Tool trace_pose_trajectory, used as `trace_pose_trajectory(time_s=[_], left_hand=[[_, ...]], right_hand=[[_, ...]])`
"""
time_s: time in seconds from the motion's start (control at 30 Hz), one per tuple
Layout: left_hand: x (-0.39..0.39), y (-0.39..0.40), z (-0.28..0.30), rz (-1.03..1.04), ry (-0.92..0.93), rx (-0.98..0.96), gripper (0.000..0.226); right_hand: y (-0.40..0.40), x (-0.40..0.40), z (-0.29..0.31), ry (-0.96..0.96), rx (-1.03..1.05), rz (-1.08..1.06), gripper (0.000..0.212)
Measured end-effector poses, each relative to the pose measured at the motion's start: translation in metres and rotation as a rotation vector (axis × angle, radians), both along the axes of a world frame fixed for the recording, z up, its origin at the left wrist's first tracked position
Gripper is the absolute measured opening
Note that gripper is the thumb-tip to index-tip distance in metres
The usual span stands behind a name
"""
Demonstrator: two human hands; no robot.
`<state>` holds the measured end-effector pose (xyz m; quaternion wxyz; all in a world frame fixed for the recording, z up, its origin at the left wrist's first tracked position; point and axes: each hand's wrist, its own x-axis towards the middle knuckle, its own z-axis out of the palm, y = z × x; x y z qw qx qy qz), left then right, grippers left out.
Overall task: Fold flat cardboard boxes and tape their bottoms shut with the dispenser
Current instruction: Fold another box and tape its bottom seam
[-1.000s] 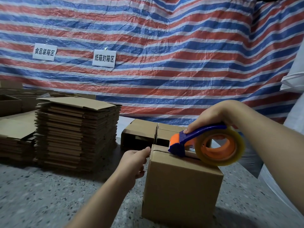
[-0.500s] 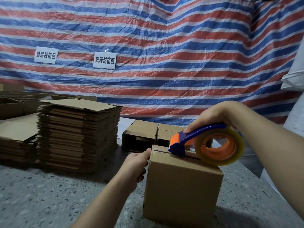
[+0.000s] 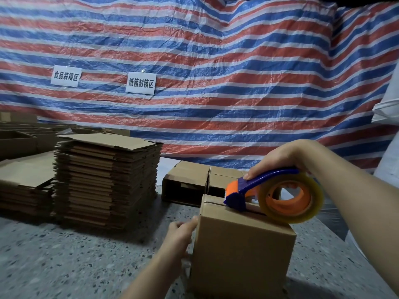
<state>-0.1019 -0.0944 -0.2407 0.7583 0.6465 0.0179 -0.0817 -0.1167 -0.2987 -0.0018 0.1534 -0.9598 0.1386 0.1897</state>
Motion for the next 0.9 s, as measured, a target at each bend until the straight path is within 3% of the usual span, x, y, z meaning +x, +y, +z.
trace_pose_trajectory(time_s=[0.07, 0.13, 0.2, 0.3, 0.53, 0.67, 0.8, 0.9], left_hand=[[-0.003, 0.002, 0.004, 0.150, -0.139, 0.032, 0.035], [-0.012, 0.003, 0.015, 0.211, -0.356, 0.044, 0.047], [-0.027, -0.003, 0.027, 0.117, -0.505, 0.070, 0.066], [-0.041, -0.010, 0.028, 0.014, -0.543, 0.184, 0.082], [-0.051, -0.008, 0.030, 0.061, -0.562, 0.357, 0.083], [-0.045, -0.002, 0.038, 0.086, -0.632, 0.616, 0.065], [-0.035, 0.007, 0.053, 0.020, -0.849, 0.978, 0.064], [-0.033, 0.011, 0.059, -0.020, -0.890, 1.169, 0.075]], right_hand=[[0.001, 0.000, 0.000, 0.019, 0.013, 0.015, 0.054], [0.001, 0.001, 0.000, 0.028, 0.017, 0.024, 0.051], [0.001, 0.001, 0.001, 0.029, 0.019, 0.016, 0.054], [0.001, 0.001, 0.000, 0.034, 0.011, 0.015, 0.056], [0.000, 0.000, 0.001, 0.019, 0.022, 0.019, 0.052], [-0.001, 0.001, 0.000, 0.017, 0.033, 0.018, 0.054], [-0.003, 0.004, -0.001, 0.015, 0.021, 0.022, 0.058], [-0.003, 0.005, 0.000, 0.034, 0.024, 0.022, 0.061]])
